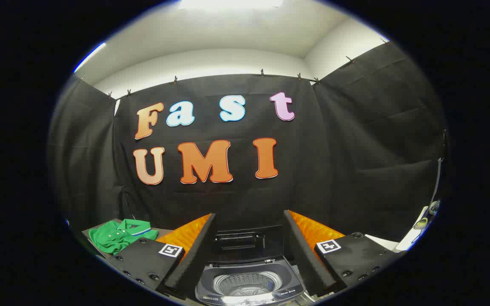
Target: Put the clothes into the washing machine and then close the washing machine lid.
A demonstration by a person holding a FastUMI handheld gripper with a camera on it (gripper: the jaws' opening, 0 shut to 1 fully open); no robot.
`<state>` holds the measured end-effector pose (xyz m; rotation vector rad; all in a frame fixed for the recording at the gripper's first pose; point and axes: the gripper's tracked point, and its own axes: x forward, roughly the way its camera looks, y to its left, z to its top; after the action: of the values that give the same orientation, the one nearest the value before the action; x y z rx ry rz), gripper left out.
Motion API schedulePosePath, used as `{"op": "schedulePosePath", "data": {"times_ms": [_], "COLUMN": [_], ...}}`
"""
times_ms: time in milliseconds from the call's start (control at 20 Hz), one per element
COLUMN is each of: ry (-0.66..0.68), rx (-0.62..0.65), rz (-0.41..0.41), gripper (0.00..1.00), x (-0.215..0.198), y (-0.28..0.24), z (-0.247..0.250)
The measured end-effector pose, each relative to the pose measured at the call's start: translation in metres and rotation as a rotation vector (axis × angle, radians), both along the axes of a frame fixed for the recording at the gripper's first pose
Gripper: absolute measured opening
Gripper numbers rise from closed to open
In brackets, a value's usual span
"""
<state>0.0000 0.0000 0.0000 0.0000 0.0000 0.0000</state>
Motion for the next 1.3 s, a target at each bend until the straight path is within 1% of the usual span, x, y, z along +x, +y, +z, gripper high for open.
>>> {"op": "schedulePosePath", "data": {"times_ms": [350, 600, 900, 1100, 1200, 1300], "ry": [0.018, 0.006, 0.014, -0.029, -0.028, -0.035], "rx": [-0.007, -0.008, -0.05, 0.015, 0.016, 0.018], "rz": [-0.013, -0.025, -0.073, -0.067, -0.086, -0.081], "gripper": [0.99, 0.98, 0.98, 0.98, 0.98, 0.99], "x": [0.004, 0.007, 0.023, 0.023, 0.022, 0.022], "y": [0.007, 0.009, 0.0, 0.003, -0.005, -0.001], "z": [-0.007, -0.005, -0.005, 0.006, 0.002, 0.004]}}
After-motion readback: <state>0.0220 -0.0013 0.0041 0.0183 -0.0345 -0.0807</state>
